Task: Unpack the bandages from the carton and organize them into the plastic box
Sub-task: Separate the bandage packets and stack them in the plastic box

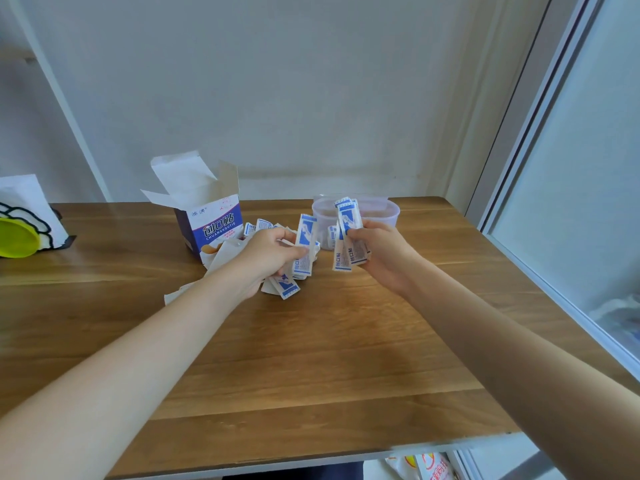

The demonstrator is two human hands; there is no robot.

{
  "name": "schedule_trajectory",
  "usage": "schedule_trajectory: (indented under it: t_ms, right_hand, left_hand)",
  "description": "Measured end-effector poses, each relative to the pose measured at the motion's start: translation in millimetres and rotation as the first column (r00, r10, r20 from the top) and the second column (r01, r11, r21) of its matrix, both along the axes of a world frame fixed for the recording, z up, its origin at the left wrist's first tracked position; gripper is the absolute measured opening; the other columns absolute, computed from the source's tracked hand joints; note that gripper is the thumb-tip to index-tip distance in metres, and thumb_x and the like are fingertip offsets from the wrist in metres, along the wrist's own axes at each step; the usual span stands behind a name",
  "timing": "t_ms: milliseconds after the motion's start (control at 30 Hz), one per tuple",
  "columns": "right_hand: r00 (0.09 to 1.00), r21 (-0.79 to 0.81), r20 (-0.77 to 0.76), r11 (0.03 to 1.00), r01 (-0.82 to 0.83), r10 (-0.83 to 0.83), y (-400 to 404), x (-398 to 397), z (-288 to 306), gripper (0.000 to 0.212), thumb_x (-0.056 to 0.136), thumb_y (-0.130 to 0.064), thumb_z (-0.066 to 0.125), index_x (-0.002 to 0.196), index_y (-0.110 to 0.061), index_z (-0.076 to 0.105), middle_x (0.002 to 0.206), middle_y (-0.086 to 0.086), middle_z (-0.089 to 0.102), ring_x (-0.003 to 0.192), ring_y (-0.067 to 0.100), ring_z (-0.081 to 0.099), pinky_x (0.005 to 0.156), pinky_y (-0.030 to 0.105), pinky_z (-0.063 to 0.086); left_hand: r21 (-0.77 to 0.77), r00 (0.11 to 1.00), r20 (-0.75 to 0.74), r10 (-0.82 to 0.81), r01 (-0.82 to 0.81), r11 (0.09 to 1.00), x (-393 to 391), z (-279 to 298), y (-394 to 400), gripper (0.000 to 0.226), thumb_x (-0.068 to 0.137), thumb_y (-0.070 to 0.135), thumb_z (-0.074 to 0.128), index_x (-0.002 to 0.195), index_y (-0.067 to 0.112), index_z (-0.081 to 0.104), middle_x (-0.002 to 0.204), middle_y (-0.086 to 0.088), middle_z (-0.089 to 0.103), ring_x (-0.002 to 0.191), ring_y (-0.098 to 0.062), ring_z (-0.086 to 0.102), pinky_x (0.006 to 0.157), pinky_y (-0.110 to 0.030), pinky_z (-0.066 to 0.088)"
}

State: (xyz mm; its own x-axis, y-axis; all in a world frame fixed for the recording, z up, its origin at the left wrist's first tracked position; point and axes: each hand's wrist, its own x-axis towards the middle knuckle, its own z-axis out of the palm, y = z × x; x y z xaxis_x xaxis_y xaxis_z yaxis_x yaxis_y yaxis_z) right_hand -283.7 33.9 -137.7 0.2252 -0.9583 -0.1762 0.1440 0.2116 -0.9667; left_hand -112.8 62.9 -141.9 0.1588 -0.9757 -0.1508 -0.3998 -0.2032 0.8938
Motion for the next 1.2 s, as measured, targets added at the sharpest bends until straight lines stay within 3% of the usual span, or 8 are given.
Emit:
schedule_trajectory:
  t_ms: [67, 167, 300, 433, 567, 867, 1000, 1200]
  right_hand:
    - [0.999, 0.017, 0.035, 0.999, -0.036, 0.035, 0, 1, 0, 0.028, 0.095, -0.002, 0.044, 0.121, -0.001, 0.052, 0.116, 0.016, 0.06, 0.099, 0.026, 0.058, 0.079, 0.036, 0.048]
    - [0.986, 0.024, 0.019, 0.986, -0.165, 0.164, 4, 5, -1, 0.026, 0.095, -0.002, 0.043, 0.117, -0.003, 0.055, 0.112, 0.014, 0.063, 0.1, 0.026, 0.06, 0.086, 0.038, 0.049]
    - [0.904, -0.162, -0.427, 0.98, -0.117, 0.038, 5, 9, -3, 0.028, 0.092, -0.006, 0.048, 0.119, -0.003, 0.055, 0.111, 0.012, 0.064, 0.102, 0.028, 0.062, 0.089, 0.04, 0.053]
    - [0.463, -0.583, -0.796, 0.699, -0.414, -0.391, 2, -5, -4, 0.029, 0.09, 0.001, 0.043, 0.117, -0.007, 0.053, 0.102, 0.005, 0.062, 0.091, 0.024, 0.06, 0.062, 0.025, 0.041]
    - [0.202, -0.463, -0.846, 0.492, -0.737, -0.493, 6, -3, -19, 0.035, 0.091, -0.002, 0.041, 0.123, -0.011, 0.052, 0.113, 0.006, 0.057, 0.104, 0.025, 0.051, 0.078, 0.031, 0.039]
    - [0.015, -0.259, -0.923, 0.594, -0.761, -0.383, 3, -27, -23, 0.025, 0.097, -0.023, 0.041, 0.117, -0.013, 0.052, 0.115, 0.005, 0.056, 0.108, 0.024, 0.052, 0.086, 0.036, 0.048]
    - [0.107, -0.255, -0.963, 0.701, -0.666, -0.249, 1, -31, -20, 0.021, 0.09, -0.006, 0.044, 0.104, -0.011, 0.059, 0.104, 0.01, 0.061, 0.089, 0.03, 0.06, 0.071, 0.038, 0.051]
    - [0.188, -0.325, -0.944, 0.664, -0.673, -0.272, 3, -32, -21, 0.019, 0.094, -0.014, 0.046, 0.102, -0.005, 0.061, 0.107, 0.009, 0.052, 0.088, 0.031, 0.057, 0.073, 0.036, 0.047]
  left_hand:
    - [-0.033, 0.998, -0.053, 0.037, -0.039, 0.999, -3, 0, -2, 0.018, 0.087, 0.021, 0.064, 0.103, 0.016, 0.056, 0.072, -0.001, 0.057, 0.053, -0.01, 0.043, 0.041, -0.013, 0.038]
    - [-0.044, 0.983, -0.182, -0.032, 0.025, 0.999, -11, 1, -1, 0.018, 0.082, 0.019, 0.069, 0.096, 0.013, 0.06, 0.08, -0.006, 0.065, 0.066, -0.014, 0.06, 0.071, -0.025, 0.055]
    - [-0.015, 0.957, -0.199, -0.209, 0.21, 0.978, -16, 0, 4, 0.017, 0.085, 0.007, 0.065, 0.101, 0.01, 0.061, 0.095, -0.01, 0.07, 0.082, -0.019, 0.068, 0.081, -0.026, 0.056]
    - [-0.025, 0.975, 0.204, -0.093, 0.1, 0.995, -6, -5, 0, 0.025, 0.085, 0.015, 0.064, 0.109, 0.012, 0.057, 0.095, -0.002, 0.063, 0.073, -0.015, 0.06, 0.077, -0.03, 0.053]
    - [-0.021, 0.836, 0.518, -0.182, 0.225, 0.974, -14, -13, 2, 0.04, 0.083, 0.033, 0.067, 0.115, 0.017, 0.049, 0.1, 0.003, 0.054, 0.086, -0.014, 0.055, 0.072, -0.026, 0.045]
    - [-0.048, 0.775, 0.585, -0.239, 0.327, 0.944, -18, -18, 6, 0.005, 0.09, 0.023, 0.057, 0.093, 0.024, 0.053, 0.074, 0.011, 0.055, 0.061, -0.006, 0.058, 0.057, -0.017, 0.043]
    - [-0.137, 0.822, 0.535, -0.194, 0.31, 0.941, -20, -19, 7, 0.009, 0.091, 0.017, 0.055, 0.098, 0.022, 0.055, 0.085, 0.001, 0.067, 0.074, -0.011, 0.066, 0.076, -0.028, 0.053]
    - [-0.147, 0.839, 0.512, -0.182, 0.294, 0.944, -20, -20, 8, 0.019, 0.093, 0.014, 0.052, 0.111, 0.015, 0.057, 0.086, 0.0, 0.065, 0.077, -0.011, 0.066, 0.08, -0.026, 0.052]
